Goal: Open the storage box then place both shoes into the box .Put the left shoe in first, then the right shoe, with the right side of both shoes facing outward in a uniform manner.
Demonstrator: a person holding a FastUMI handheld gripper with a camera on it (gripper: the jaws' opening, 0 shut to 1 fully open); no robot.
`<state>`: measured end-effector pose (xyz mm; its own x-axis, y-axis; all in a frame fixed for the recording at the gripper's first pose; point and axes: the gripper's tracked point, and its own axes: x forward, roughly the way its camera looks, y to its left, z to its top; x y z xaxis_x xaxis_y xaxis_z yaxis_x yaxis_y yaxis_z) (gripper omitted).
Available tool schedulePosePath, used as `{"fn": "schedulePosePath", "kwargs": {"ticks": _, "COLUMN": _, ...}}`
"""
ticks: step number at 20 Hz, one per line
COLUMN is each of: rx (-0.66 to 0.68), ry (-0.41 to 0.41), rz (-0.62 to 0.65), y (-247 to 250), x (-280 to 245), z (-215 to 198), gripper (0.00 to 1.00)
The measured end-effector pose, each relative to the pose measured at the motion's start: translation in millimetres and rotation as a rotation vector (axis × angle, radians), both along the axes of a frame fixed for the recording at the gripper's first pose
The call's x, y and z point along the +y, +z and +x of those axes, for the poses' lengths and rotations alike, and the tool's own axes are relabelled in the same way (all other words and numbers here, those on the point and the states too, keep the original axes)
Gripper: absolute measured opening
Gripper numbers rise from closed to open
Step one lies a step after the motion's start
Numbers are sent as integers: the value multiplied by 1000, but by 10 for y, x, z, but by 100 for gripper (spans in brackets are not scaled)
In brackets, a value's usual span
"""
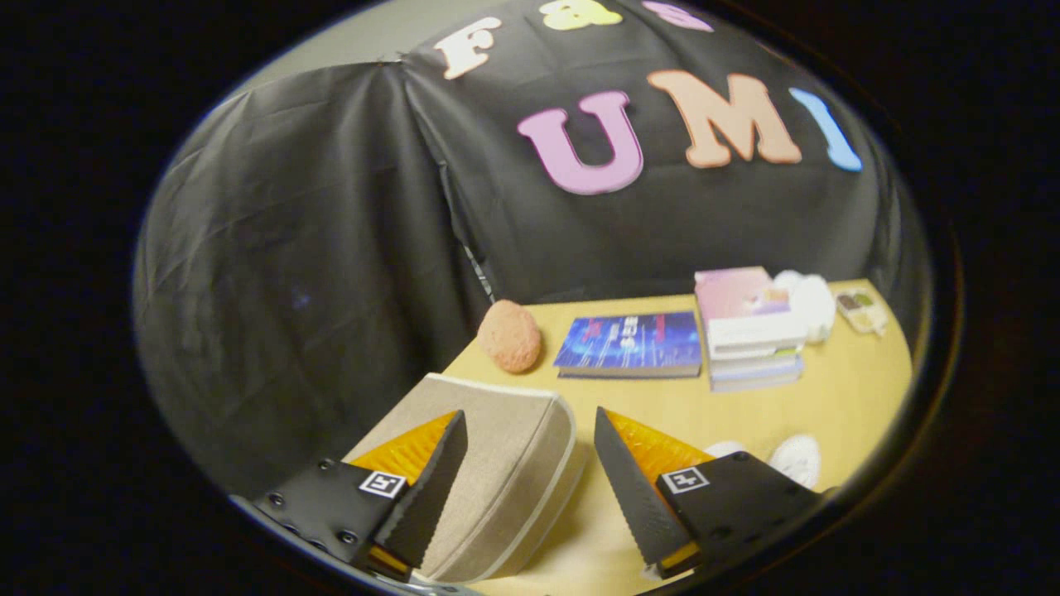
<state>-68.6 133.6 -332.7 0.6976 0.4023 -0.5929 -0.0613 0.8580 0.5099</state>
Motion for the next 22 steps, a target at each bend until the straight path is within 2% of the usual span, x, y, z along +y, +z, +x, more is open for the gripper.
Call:
{"fn": "schedulePosePath", "kwargs": {"ticks": 6, "rx": 163, "ry": -58, "rz": 235, "y": -488, "x": 174, "z": -215, "gripper": 96}}
{"fn": "schedulePosePath", "kwargs": {"ticks": 15, "rx": 335, "ry": -220, "rz": 727, "y": -722, "x": 377, "z": -362, "gripper": 99}}
{"fn": "schedulePosePath", "kwargs": {"ticks": 19, "rx": 392, "ry": -222, "rz": 826, "y": -711, "x": 456, "z": -392, "gripper": 99}}
{"fn": "schedulePosePath", "kwargs": {"ticks": 22, "rx": 396, "ry": -213, "rz": 868, "y": -651, "x": 441, "z": -367, "gripper": 93}}
